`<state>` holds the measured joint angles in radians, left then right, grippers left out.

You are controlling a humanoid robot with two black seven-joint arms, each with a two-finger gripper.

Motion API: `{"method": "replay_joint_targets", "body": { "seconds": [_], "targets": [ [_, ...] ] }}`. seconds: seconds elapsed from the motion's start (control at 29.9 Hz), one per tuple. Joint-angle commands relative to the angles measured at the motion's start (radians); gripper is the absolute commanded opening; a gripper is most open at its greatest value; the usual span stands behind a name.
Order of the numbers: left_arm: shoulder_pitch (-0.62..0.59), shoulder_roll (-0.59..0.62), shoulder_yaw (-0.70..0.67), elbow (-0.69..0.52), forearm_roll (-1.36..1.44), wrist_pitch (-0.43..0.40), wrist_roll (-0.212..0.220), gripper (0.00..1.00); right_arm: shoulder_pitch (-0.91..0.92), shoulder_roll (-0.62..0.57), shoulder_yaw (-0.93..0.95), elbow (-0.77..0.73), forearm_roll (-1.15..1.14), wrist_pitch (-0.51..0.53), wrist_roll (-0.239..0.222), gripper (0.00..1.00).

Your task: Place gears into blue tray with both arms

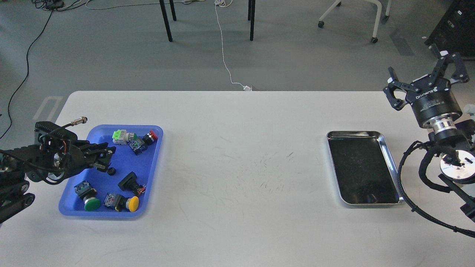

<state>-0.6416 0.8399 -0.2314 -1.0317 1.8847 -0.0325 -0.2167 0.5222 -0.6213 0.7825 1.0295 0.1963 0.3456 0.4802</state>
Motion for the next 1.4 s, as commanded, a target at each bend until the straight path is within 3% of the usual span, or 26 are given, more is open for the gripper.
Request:
{"method": "replay_joint_targets", "body": {
  "seconds": [0.0,0.07,0.13,0.3,0.57,0.7,0.84,0.9,1.07,1.2,1.37],
  "targets": [
    [0.011,-0.013,0.000,0.009,-0.003,0.005,0.003,0.19,0.002,0.000,-0.002,0.000,-0.001,0.000,0.000,0.97],
    [0.016,-0.015,0.000,0.012,-0.003,0.005,0.008,0.26,0.002,0.000,-0.003,0.000,-0.001,0.000,0.000,0.97],
    [0.016,-0.016,0.000,0.015,-0.004,0.005,0.010,0.45,0.001,0.000,-0.005,0.000,-0.001,0.000,0.000,0.97],
    [0.013,-0.012,-0.005,0.002,-0.059,0.003,0.004,0.72,0.001,-0.003,-0.003,0.000,-0.001,0.000,0.000,0.97],
    [-0.068,0.019,-0.087,0.001,-0.419,0.002,-0.001,0.93,0.027,-0.003,0.006,-0.012,-0.003,-0.002,-0.002,0.98],
    [-0.081,0.001,-0.218,0.001,-0.808,0.002,-0.010,0.98,0.047,0.000,0.046,-0.025,-0.001,0.007,-0.002,0.98],
    [-0.119,-0.041,-0.293,0.010,-1.095,-0.003,-0.045,0.98,0.065,0.000,0.095,-0.031,-0.001,-0.002,-0.005,0.98],
    [-0.144,-0.056,-0.309,0.016,-1.190,-0.004,-0.043,0.98,0.084,0.000,0.100,-0.043,-0.001,-0.004,-0.009,0.98],
    [-0.187,-0.123,-0.359,0.039,-1.481,-0.012,-0.043,0.98,0.177,0.044,0.089,-0.219,-0.001,-0.004,-0.014,0.99],
    [-0.187,-0.224,-0.446,0.100,-1.694,-0.023,-0.049,0.98,0.186,0.081,0.098,-0.296,0.000,0.003,-0.060,0.99],
    [-0.185,-0.349,-0.578,0.270,-1.878,-0.101,-0.046,0.98,0.214,0.146,0.103,-0.385,0.011,-0.001,-0.141,0.99]
  ]
}}
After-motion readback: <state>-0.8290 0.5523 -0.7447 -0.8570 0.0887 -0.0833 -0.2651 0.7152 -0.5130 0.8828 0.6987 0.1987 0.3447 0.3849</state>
